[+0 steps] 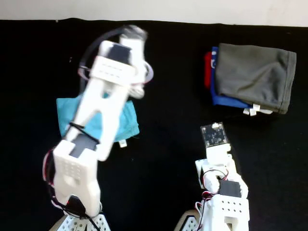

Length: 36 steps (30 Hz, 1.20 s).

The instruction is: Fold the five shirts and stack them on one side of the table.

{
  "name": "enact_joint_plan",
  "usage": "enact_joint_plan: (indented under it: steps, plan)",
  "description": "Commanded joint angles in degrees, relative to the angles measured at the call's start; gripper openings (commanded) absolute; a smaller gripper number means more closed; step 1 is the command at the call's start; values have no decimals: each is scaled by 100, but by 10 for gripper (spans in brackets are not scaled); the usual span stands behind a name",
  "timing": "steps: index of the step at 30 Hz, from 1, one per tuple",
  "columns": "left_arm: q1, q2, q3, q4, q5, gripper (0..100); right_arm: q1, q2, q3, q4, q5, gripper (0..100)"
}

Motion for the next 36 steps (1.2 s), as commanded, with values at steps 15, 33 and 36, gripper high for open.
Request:
enact_joint_plan:
  steps: [15, 33, 36]
  plan:
    - [-435, 1481, 66, -2769, 44, 10, 57, -75, 330, 57, 44, 7]
    - [-927, 505, -760, -1125, 26, 14, 57, -75, 330, 57, 44, 7]
    - [-1253, 505, -752, -633, 26, 12, 57, -75, 330, 57, 44, 7]
